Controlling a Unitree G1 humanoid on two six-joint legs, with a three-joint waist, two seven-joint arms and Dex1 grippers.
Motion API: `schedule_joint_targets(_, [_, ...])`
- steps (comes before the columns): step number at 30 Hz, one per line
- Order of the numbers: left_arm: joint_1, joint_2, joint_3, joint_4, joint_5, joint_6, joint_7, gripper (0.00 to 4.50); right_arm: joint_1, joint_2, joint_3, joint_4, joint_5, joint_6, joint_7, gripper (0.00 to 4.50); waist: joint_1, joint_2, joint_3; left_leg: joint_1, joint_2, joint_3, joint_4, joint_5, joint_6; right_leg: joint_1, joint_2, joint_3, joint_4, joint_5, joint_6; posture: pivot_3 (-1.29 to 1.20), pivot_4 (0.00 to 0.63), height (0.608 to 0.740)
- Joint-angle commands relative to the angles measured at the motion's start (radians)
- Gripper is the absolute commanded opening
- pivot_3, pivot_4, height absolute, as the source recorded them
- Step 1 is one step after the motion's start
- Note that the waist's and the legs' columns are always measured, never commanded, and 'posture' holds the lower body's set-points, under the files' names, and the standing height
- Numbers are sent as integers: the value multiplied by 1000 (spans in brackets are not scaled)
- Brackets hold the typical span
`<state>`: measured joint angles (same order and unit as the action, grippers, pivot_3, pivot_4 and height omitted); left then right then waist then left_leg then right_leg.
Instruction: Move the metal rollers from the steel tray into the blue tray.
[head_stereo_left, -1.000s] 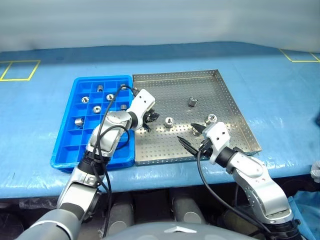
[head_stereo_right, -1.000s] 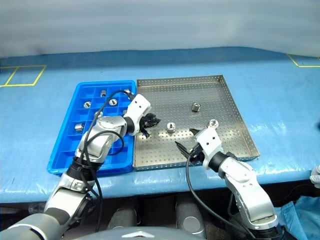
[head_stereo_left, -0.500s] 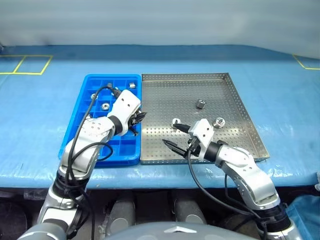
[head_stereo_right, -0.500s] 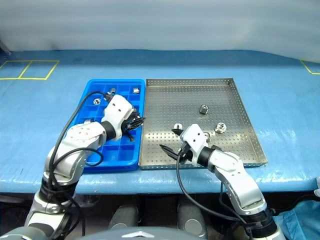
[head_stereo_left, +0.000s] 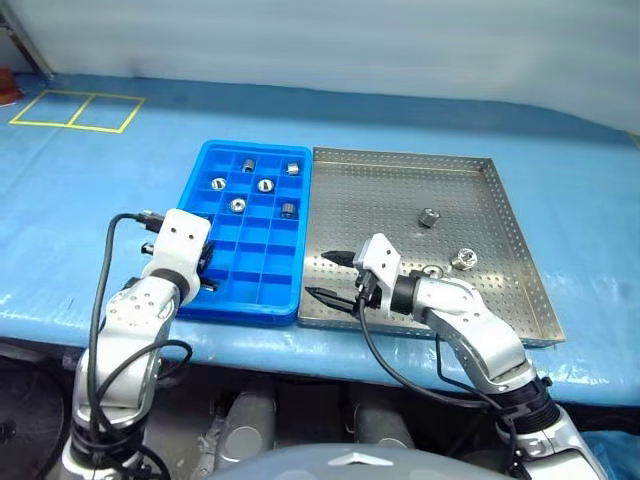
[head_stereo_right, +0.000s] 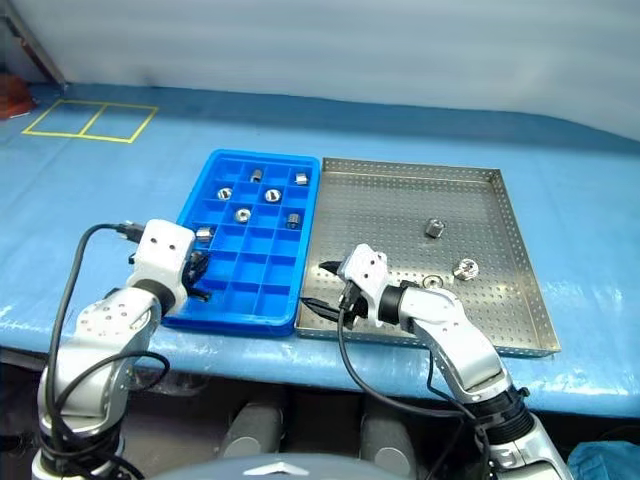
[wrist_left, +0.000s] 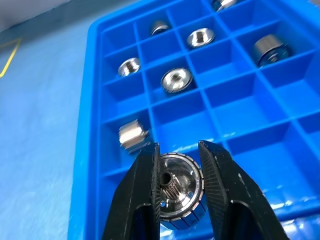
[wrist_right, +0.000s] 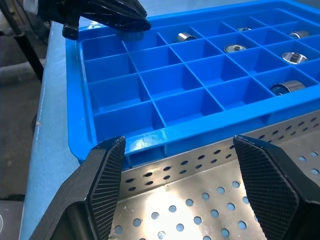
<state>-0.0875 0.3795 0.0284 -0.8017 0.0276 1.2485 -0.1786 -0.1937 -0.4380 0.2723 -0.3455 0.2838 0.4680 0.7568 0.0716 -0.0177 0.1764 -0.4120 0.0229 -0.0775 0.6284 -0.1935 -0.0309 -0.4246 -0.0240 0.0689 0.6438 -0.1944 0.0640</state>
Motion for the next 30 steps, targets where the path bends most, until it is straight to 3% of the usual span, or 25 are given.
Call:
schedule_joint_targets(1, [22, -3, 19, -66, 19, 15, 31, 882, -26, 4, 5, -6, 10, 0, 17, 3650, 13, 0, 0, 0, 0, 0, 0, 0, 0, 0, 0, 0, 0, 0, 0, 358, 150, 740])
schedule_joint_targets(8, [57, -9, 7, -47, 12, 6, 52, 882, -35, 1, 7, 1, 8, 1, 23, 3650, 37, 0, 0, -1, 0, 0, 0, 0, 0, 0, 0, 0, -1, 0, 0, 359, 150, 740])
schedule_joint_targets(15, [48, -14, -13, -28, 10, -27, 58, 3025, -27, -3, 0, -10, 5, 2, 13, 3650, 39, 0, 0, -1, 0, 0, -1, 0, 0, -1, -1, -1, -1, 0, -1, 341, 150, 740])
schedule_joint_targets(22, [-17, -136, -5, 25, -128, -272, -48, 3025, 0, -10, -15, -34, -8, 7, -27, 3650, 38, 0, 0, -2, 0, 1, -1, 0, 0, -1, -1, -1, -2, 0, -1, 264, 150, 740])
schedule_joint_targets(30, [-161, -140, -200, 296, -197, -541, -247, 3025, 55, -6, -107, -82, -42, 49, -176, 3650, 13, 0, 0, -2, -1, 2, 0, 0, 0, -1, -2, 0, -2, 0, -1, 131, 150, 740])
